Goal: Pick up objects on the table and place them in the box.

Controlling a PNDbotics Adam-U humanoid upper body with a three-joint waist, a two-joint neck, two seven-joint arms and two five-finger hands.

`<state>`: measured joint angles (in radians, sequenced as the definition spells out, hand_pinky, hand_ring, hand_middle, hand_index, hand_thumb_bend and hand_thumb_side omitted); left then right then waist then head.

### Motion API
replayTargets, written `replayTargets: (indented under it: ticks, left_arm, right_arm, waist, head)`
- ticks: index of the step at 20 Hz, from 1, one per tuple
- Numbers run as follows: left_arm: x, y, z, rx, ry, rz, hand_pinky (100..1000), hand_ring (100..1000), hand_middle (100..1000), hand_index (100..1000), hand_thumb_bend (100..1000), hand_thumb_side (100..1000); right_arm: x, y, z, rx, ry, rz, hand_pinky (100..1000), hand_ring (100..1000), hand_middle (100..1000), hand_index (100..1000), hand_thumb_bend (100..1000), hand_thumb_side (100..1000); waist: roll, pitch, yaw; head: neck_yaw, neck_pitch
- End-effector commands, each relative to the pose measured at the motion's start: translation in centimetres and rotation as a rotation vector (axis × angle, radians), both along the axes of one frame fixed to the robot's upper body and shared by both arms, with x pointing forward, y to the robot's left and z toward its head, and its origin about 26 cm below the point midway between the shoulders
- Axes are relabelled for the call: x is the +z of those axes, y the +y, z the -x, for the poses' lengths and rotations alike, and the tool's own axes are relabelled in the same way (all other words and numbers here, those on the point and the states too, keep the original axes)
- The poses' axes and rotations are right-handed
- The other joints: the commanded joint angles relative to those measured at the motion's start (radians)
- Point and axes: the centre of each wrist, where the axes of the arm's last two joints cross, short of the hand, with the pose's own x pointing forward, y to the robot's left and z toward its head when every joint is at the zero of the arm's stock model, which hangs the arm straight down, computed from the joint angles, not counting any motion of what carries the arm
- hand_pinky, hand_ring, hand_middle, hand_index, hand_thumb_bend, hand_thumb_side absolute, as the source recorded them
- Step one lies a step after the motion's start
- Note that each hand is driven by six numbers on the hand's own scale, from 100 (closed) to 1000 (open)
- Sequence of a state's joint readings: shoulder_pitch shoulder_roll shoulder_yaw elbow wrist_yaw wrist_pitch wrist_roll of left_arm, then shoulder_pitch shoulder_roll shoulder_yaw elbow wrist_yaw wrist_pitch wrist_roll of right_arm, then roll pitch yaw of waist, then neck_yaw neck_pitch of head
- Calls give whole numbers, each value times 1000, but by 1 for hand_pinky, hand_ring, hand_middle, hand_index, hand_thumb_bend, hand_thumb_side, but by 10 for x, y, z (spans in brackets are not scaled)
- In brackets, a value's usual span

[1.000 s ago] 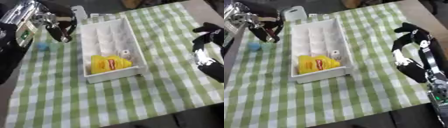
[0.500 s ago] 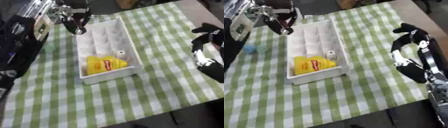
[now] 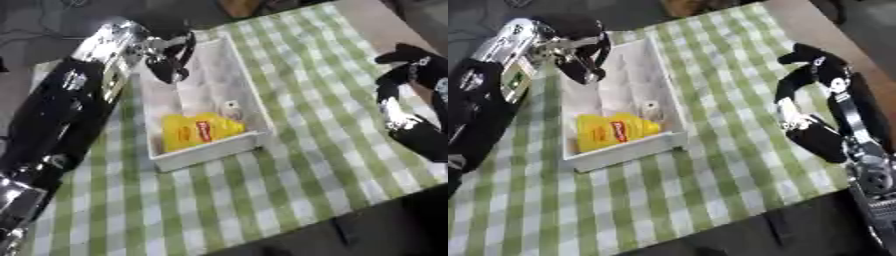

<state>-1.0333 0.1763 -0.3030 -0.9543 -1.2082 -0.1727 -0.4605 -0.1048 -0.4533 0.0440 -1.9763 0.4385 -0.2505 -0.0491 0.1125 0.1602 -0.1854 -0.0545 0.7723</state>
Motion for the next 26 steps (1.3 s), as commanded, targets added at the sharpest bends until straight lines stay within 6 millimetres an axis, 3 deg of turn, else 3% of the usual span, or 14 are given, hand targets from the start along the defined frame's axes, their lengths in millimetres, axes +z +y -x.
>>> replayTargets:
  ticks: [1, 2, 4, 5, 6, 7, 8, 11, 13, 17, 18, 23, 25, 26]
  left_arm:
    - [-9, 4, -5, 23, -27, 6, 671, 414, 323, 428, 195, 110]
    - [-16, 8, -6, 32, -17, 7, 702, 549, 485, 566, 252, 133]
    - [-25, 13, -7, 44, -10, 17, 711, 582, 523, 597, 274, 141]
    - [-27, 15, -7, 47, -10, 23, 728, 642, 594, 648, 299, 232]
    - [-28, 18, -8, 56, -14, 47, 762, 748, 749, 769, 378, 707]
    - [-28, 22, -7, 66, -22, 80, 762, 748, 749, 769, 378, 707]
    - [-26, 26, -7, 78, -39, 116, 778, 777, 784, 806, 404, 820]
    - [-19, 32, -5, 100, -80, 178, 788, 789, 794, 816, 417, 849]
    - [11, 43, -2, 131, -190, 277, 814, 830, 830, 835, 396, 876]
    - [69, 64, 17, 161, -375, 466, 797, 817, 815, 822, 384, 805]
    - [79, 70, 23, 165, -406, 516, 783, 806, 805, 818, 331, 791]
    - [101, 93, 48, 170, -480, 753, 768, 797, 797, 818, 260, 800]
    - [100, 106, 58, 188, -505, 860, 754, 789, 791, 817, 235, 835]
    - [97, 112, 62, 200, -512, 912, 741, 783, 789, 822, 226, 1000]
  right_arm:
    - [9, 1, 1, 18, -34, 0, 568, 610, 728, 942, 100, 514]
    - [9, 1, 1, 16, -34, -1, 568, 610, 728, 942, 100, 513]
    - [9, 0, 2, 14, -35, -3, 568, 610, 728, 942, 100, 512]
    - [9, 0, 2, 13, -35, -3, 568, 610, 728, 942, 100, 512]
    - [9, 0, 2, 12, -34, -4, 568, 610, 729, 942, 100, 513]
    - [9, 0, 2, 12, -34, -5, 568, 610, 729, 942, 100, 513]
    - [9, 0, 2, 11, -33, -5, 568, 610, 728, 942, 100, 514]
    - [9, 0, 2, 10, -31, -6, 568, 610, 728, 942, 100, 514]
    - [8, -1, 2, 7, -28, -7, 569, 610, 729, 942, 100, 513]
    - [7, -2, 3, 2, -25, -7, 569, 611, 729, 942, 100, 511]
    - [7, -2, 3, 0, -24, -8, 570, 611, 729, 942, 100, 511]
    - [6, -3, 3, -3, -24, -9, 570, 610, 729, 943, 100, 510]
    - [6, -3, 4, -6, -25, -10, 570, 610, 729, 943, 100, 510]
    - [6, -4, 4, -7, -25, -11, 570, 610, 728, 942, 100, 509]
  waist:
    - [-12, -18, -2]
    - [-14, -18, -1]
    - [-15, -18, 0]
    - [-16, -18, 0]
    - [-17, -19, 3]
    - [-17, -19, 4]
    - [-18, -20, 5]
    - [-18, -21, 6]
    - [-20, -25, 10]
    - [-23, -30, 21]
    - [-24, -31, 24]
    - [-28, -31, 36]
    - [-30, -31, 44]
    - [-31, -30, 48]
  head:
    - [-6, -9]
    - [-9, -10]
    - [-11, -10]
    - [-11, -10]
    - [-14, -11]
    - [-15, -11]
    - [-17, -11]
    - [-18, -11]
    - [-22, -10]
    - [-28, -10]
    - [-30, -10]
    - [-34, -9]
    - [-33, -6]
    - [-33, -5]
